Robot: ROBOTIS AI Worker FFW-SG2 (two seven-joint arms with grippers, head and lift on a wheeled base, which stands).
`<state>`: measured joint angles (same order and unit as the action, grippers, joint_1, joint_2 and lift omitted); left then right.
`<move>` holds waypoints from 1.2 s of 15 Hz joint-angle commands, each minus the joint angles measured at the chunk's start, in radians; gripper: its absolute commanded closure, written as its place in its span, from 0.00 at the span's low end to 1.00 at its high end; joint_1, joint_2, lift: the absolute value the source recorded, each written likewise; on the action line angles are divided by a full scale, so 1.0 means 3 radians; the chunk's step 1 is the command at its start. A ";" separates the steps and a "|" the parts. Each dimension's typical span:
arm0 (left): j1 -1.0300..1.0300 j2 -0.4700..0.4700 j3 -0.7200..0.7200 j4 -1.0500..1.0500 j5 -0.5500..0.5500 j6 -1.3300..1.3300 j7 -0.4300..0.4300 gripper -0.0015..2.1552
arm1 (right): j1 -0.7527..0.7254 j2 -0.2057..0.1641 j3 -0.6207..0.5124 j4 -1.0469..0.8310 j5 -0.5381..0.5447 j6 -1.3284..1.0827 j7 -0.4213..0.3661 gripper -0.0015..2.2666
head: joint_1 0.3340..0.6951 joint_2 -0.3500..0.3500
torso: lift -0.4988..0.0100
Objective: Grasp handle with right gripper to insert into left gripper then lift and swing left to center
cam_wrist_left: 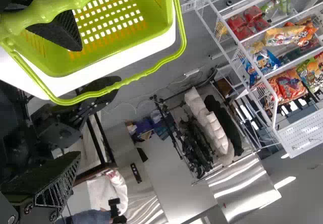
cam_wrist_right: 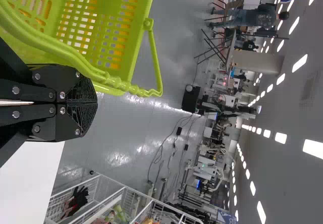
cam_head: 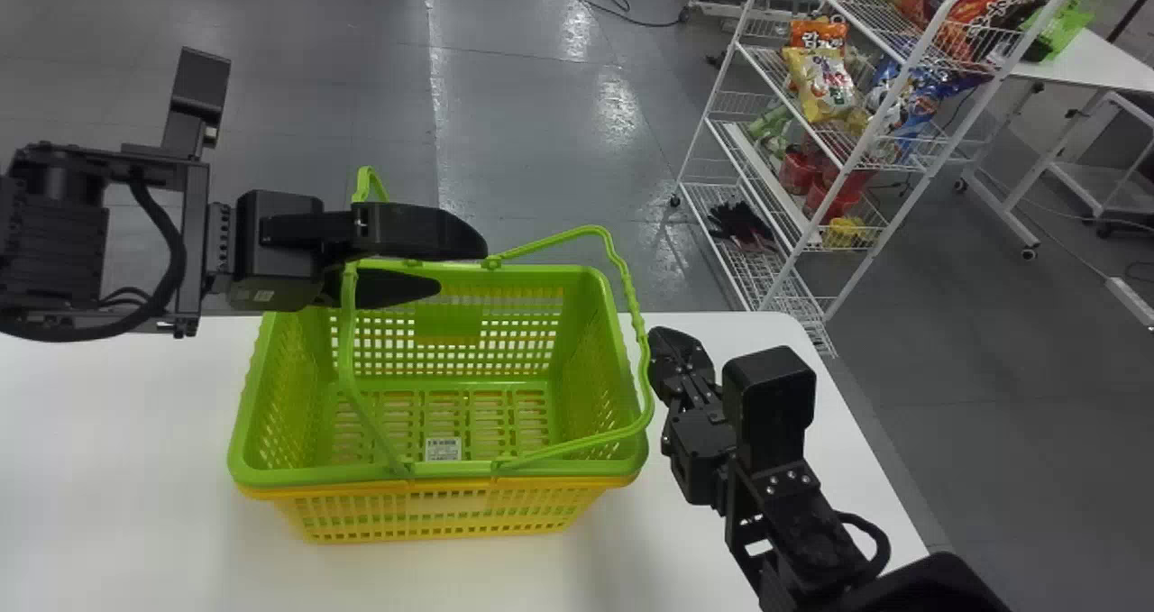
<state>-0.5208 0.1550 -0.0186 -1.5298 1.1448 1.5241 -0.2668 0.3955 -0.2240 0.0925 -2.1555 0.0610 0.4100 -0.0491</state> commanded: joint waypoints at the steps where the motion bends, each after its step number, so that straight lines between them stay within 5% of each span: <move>1: -0.0100 0.0000 -0.0056 0.0098 -0.0032 0.0000 0.0000 0.03 | 0.0011 0.0005 0.0029 -0.0137 0.0016 0.0145 0.0000 0.97 | 1.00 0.13 | 0.80; 18: -0.0268 -0.0092 -0.0168 0.0339 -0.0298 -0.0102 -0.0098 0.03 | -0.0050 0.0092 0.0479 -0.0464 0.0211 0.0554 -0.0015 0.96 | 1.00 0.22 | 0.80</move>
<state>-0.5987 0.1283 -0.0651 -1.4325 1.0644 1.4997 -0.2949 0.3792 -0.1964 0.2277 -2.2892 0.1194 0.5697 -0.0539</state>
